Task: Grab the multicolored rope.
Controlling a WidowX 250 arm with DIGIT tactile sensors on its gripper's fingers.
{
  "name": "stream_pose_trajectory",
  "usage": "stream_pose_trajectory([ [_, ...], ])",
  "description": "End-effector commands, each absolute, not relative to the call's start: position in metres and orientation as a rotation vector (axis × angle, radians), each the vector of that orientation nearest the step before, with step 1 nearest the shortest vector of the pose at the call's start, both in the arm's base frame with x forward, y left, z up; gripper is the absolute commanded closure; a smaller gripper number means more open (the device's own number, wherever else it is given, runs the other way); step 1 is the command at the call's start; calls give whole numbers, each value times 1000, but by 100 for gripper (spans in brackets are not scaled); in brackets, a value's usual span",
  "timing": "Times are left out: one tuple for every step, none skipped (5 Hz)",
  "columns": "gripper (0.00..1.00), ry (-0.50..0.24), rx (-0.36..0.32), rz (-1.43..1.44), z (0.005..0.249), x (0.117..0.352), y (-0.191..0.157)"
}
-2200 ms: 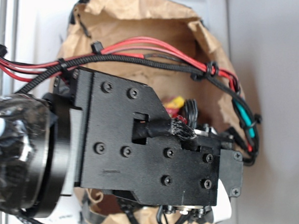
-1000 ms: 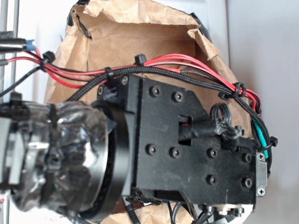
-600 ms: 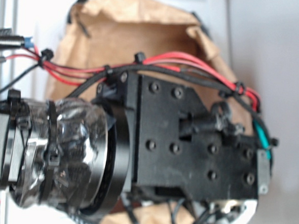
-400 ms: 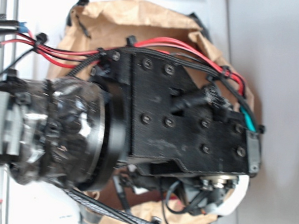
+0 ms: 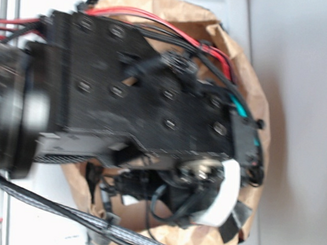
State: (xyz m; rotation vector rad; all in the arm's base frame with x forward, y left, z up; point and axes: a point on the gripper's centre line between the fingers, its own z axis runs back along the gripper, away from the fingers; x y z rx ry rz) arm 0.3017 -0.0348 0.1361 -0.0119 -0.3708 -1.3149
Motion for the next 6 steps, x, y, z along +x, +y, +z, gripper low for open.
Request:
stream_pose_trajectory([
  [0,-412,93,-1396,141,289,-41],
  [0,-381,127,-1423,127,289,-51],
  [0,-379,147,-1457,111,291,-62],
  [0,-409,116,-1522,103,291,-72],
  [0,-415,84,-1557,99,295,-79],
  [0,-434,67,-1558,99,301,-83],
])
